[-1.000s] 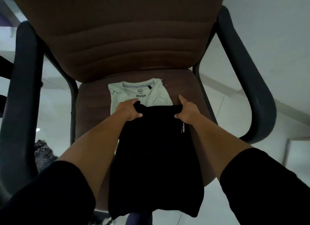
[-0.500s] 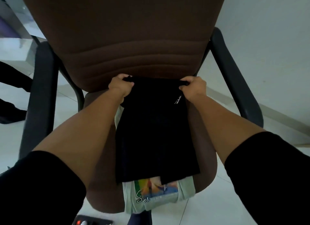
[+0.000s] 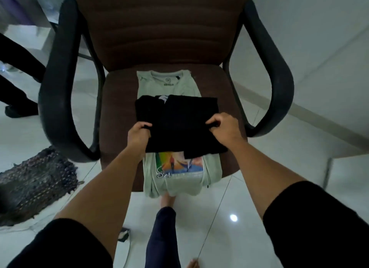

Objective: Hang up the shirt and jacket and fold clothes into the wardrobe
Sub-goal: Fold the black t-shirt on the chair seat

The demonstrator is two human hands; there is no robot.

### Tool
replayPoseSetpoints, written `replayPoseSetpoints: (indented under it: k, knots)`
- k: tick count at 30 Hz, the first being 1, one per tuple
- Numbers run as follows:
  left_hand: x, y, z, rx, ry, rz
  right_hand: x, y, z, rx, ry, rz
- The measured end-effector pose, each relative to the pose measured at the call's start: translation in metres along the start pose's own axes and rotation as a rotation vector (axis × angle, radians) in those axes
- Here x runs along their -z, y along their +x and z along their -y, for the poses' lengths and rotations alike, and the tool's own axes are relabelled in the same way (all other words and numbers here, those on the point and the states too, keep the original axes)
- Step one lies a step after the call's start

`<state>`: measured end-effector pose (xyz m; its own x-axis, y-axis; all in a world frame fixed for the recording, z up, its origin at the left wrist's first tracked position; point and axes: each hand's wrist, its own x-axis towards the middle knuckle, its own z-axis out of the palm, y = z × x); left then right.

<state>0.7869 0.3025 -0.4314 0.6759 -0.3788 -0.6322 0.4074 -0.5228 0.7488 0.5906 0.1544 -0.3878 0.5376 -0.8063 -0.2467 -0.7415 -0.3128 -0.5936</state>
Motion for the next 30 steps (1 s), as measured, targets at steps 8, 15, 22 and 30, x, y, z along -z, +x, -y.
replayPoseSetpoints:
  k: [8,15,22,30]
  knots:
    - [-0.014,0.007,0.032,-0.187,0.663,-0.139,-0.050,-0.015,-0.040,-0.278,0.038,0.165]
    - [-0.035,0.022,0.013,-0.206,0.778,-0.149,-0.058,0.018,-0.028,-0.292,0.054,0.033]
    - [-0.039,0.036,-0.017,-0.113,0.807,-0.083,-0.056,0.038,-0.010,-0.289,0.127,0.006]
    - [-0.026,0.017,-0.037,-0.506,0.371,-0.148,-0.038,0.043,0.026,-0.086,0.286,-0.210]
